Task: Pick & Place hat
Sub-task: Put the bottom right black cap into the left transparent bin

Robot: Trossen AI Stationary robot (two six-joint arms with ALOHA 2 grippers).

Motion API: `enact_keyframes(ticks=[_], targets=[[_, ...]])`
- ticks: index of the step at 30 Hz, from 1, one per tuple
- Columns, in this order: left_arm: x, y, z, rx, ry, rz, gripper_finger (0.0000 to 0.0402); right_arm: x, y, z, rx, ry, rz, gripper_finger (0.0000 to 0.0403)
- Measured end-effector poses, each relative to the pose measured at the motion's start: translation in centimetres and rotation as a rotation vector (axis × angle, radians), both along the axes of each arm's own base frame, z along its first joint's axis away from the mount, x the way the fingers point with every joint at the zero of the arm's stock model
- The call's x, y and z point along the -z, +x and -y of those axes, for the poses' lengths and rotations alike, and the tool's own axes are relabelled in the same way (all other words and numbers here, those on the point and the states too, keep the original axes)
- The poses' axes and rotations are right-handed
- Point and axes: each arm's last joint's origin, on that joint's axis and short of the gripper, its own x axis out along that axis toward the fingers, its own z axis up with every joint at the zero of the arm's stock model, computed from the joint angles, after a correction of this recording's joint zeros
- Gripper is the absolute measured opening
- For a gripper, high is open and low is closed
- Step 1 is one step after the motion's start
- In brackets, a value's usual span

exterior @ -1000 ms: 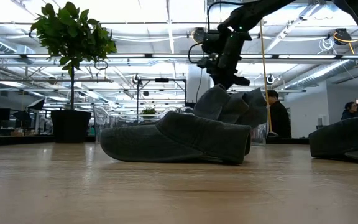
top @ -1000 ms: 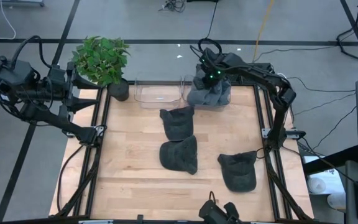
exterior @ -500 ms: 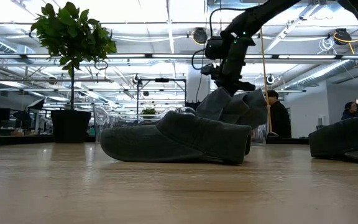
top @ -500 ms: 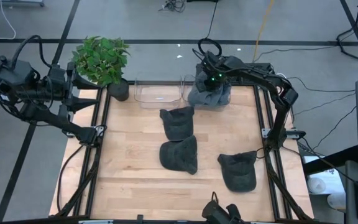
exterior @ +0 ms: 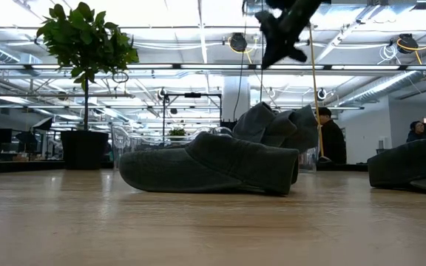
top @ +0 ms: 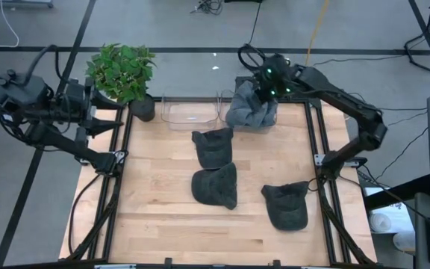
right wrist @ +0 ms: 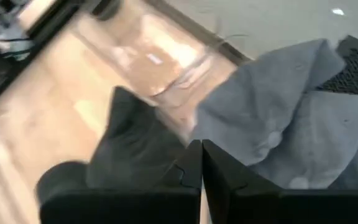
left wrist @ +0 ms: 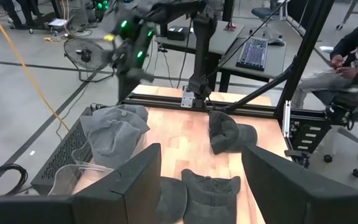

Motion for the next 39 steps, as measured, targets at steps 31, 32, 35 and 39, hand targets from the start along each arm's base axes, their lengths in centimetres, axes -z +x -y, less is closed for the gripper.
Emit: enact_keyframes(ticks=[31, 32, 35, 39], targets=[[0.2, 1.5, 0.3, -0.083, -0.226, -0.013, 0.0234, -7.8, -3.6, -23.6, -0.514, 0.268, -0.233, 0.0000], [0.2, 1.5, 0.3, -0.084, -0.230, -0.013, 0.0234, -7.8, -3.8, -24.3, -0.529, 0.275, -0.239, 0.0000], [0.2, 1.6, 0.3, -0.089, -0.244, -0.012, 0.0234, -7.8, -4.6, -26.4, -0.572, 0.299, -0.256, 0.0000], [0.2, 1.5, 0.3, -0.099, -0.273, -0.009, 0.0234, -7.7, -5.7, -29.1, -0.595, 0.343, -0.291, 0.0000]])
